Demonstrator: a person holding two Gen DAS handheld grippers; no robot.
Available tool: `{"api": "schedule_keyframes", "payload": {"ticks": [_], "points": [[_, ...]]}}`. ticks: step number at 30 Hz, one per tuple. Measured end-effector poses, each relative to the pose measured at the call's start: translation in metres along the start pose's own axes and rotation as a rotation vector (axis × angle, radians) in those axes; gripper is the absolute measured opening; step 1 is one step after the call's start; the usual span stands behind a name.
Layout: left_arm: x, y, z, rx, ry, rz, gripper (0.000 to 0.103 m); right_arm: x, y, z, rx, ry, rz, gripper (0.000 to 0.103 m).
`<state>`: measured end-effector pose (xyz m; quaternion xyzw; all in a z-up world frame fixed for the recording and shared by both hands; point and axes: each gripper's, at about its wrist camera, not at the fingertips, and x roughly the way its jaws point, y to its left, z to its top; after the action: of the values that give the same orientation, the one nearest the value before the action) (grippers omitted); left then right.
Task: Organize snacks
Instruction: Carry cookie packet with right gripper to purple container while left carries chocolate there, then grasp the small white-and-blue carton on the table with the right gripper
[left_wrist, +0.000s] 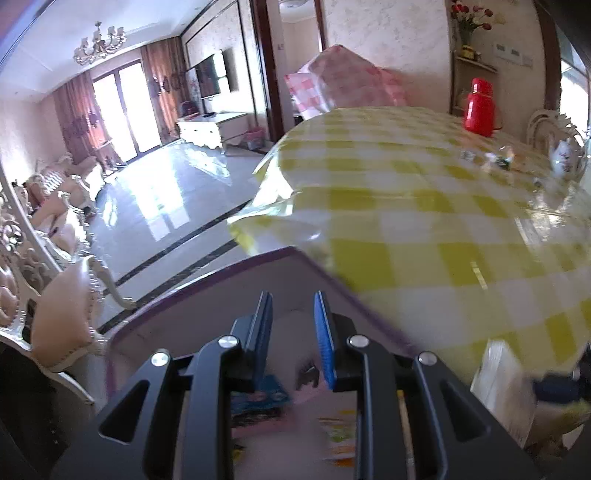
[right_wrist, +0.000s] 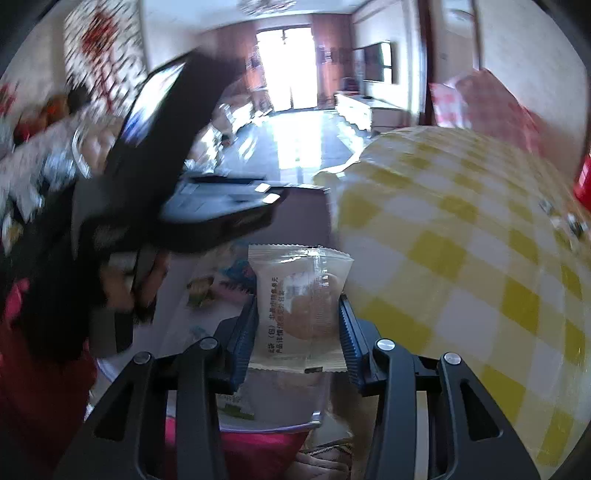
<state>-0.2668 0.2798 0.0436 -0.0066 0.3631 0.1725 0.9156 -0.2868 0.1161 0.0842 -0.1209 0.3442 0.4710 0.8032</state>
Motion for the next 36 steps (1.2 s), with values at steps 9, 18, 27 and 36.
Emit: {"api": "schedule_keyframes", "payload": {"ticks": [9, 18, 27, 36], "points": [[0.008, 0.023, -0.002, -0.004, 0.033, 0.110, 0.067, 0.017, 0.037, -0.009, -0.110, 0.031, 0.062, 0.059], [0.009, 0.000, 0.001, 0.044, -0.001, 0.239, 0.099, -0.024, -0.040, -0.006, 0.042, -0.074, -0.052, 0.083], [0.032, -0.066, 0.075, -0.317, 0.159, -0.265, 0.101, -0.069, -0.203, -0.031, 0.439, -0.105, -0.302, 0.087], [0.118, -0.238, 0.169, -0.331, 0.125, -0.318, 0.101, -0.109, -0.357, -0.087, 0.791, -0.078, -0.443, 0.087]]}}
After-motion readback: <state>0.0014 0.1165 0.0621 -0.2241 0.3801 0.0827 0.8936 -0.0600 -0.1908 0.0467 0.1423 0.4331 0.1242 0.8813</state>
